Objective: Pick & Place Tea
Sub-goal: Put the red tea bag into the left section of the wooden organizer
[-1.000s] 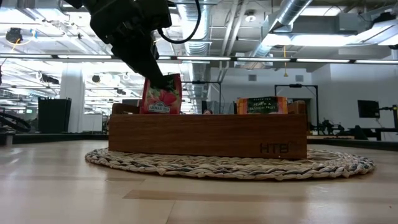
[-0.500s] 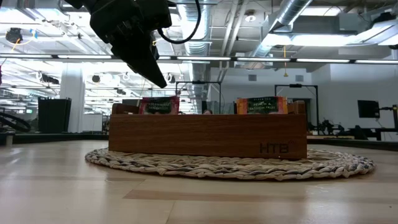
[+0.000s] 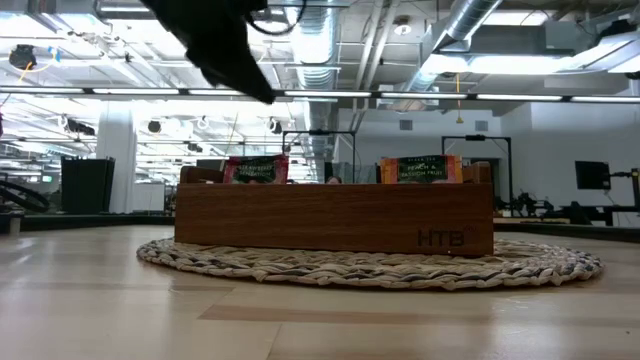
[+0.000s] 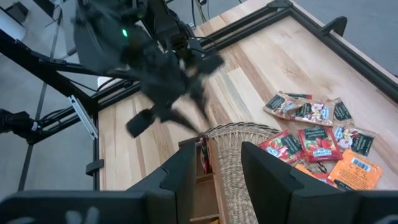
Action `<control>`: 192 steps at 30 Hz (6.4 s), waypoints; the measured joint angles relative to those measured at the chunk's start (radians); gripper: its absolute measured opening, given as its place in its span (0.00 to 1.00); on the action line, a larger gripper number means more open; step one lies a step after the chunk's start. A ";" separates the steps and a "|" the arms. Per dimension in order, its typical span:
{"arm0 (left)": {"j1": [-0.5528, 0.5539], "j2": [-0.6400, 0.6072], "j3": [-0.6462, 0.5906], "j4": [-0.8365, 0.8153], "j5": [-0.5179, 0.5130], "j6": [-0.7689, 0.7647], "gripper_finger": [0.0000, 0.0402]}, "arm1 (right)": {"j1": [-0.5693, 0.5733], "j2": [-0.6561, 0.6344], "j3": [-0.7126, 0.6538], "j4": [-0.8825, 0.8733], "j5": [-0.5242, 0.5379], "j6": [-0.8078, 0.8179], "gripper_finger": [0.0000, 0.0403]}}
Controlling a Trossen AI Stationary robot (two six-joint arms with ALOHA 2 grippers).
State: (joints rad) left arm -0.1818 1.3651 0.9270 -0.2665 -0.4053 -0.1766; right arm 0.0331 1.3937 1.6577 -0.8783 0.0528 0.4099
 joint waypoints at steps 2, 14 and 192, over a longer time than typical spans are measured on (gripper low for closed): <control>0.013 -0.023 0.000 0.011 -0.168 -0.023 0.22 | 0.000 0.000 0.000 0.000 0.000 0.000 0.29; 0.409 -0.055 0.104 -0.119 0.085 -0.415 0.22 | 0.000 0.003 0.000 0.052 0.000 -0.026 0.29; 0.262 -0.130 0.315 -0.060 -0.117 0.434 0.00 | -0.302 0.244 0.000 0.397 -0.447 0.062 0.63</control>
State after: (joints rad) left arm 0.0803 1.2350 1.2415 -0.3267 -0.5226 0.2577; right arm -0.2687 1.6378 1.6573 -0.4817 -0.3939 0.4717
